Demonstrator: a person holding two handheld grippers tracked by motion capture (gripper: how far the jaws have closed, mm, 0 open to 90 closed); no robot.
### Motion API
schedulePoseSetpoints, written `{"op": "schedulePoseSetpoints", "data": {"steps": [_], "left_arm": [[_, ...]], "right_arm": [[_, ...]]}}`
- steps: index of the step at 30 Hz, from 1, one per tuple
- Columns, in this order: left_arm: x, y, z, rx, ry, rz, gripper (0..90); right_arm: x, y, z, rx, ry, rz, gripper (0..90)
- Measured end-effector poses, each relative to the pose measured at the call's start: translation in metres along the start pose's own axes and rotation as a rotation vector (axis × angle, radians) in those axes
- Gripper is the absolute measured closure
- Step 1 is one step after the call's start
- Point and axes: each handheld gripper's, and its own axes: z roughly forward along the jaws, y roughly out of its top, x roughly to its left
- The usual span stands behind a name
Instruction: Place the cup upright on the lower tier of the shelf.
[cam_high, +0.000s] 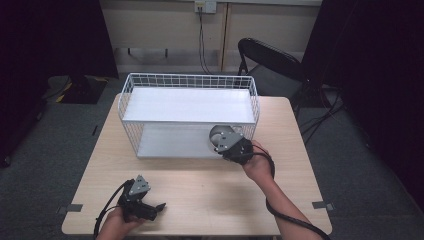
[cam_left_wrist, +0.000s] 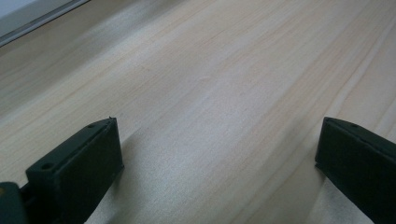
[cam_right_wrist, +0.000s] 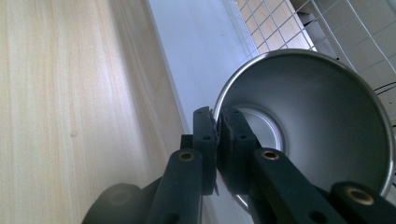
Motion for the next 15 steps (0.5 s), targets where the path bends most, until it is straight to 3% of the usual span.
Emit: {"op": "schedulePoseSetpoints", "data": {"steps": [15], "left_arm": [[0.0000,0.0000,0.0000,0.000,0.000,0.000,0.0]], "right_arm": [[-0.0011,-0.0062,0.0068,-0.005,-0.009,0.020,85.4]]}}
